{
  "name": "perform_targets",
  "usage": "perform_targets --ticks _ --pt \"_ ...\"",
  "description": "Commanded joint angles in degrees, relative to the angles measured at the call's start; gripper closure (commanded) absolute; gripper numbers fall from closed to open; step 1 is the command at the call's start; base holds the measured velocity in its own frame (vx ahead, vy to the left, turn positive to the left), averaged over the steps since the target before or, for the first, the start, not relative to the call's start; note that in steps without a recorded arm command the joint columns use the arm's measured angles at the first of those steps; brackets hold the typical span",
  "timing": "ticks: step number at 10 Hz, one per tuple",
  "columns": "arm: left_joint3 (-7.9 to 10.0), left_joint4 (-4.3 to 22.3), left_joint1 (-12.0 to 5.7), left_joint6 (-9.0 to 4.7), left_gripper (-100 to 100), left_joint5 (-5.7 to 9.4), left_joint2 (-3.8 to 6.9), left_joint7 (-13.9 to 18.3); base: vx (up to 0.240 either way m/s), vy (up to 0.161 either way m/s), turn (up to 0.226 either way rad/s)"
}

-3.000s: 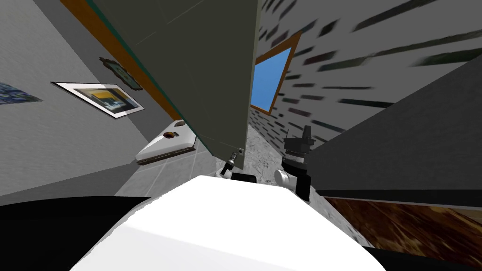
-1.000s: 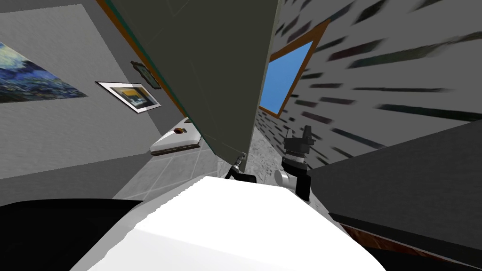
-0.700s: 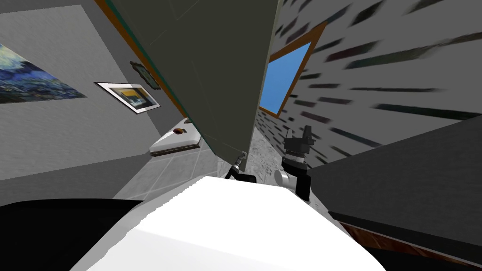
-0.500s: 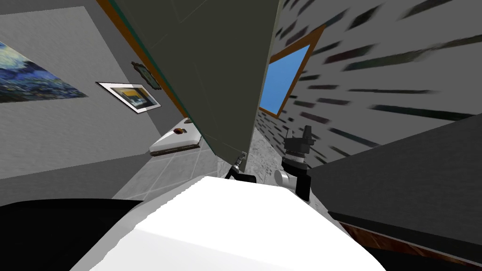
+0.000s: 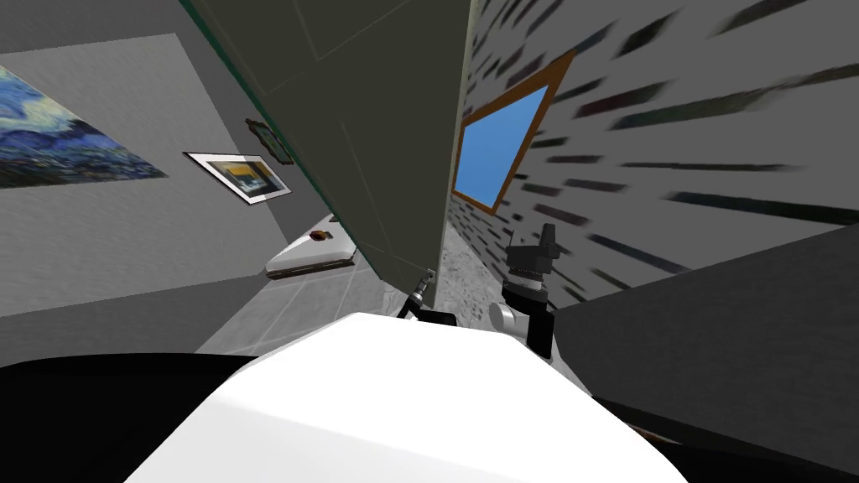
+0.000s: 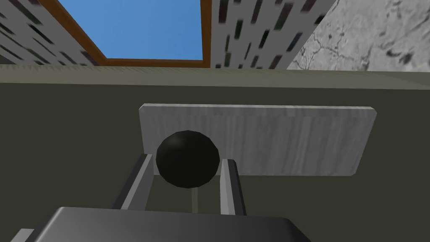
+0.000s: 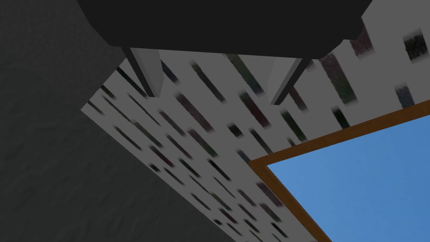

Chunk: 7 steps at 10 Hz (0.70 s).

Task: Push the door open

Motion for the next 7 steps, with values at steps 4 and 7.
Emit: perform_targets --ticks 4,7 --pt "3.79 -2.1 0.46 0.52 100 1.64 0.25 -0.9 0.151 -0.159 0.073" --pt "5.63 -2.1 0.18 0.45 100 2.46 -1.76 -1.2 0.168 -0.149 0.079"
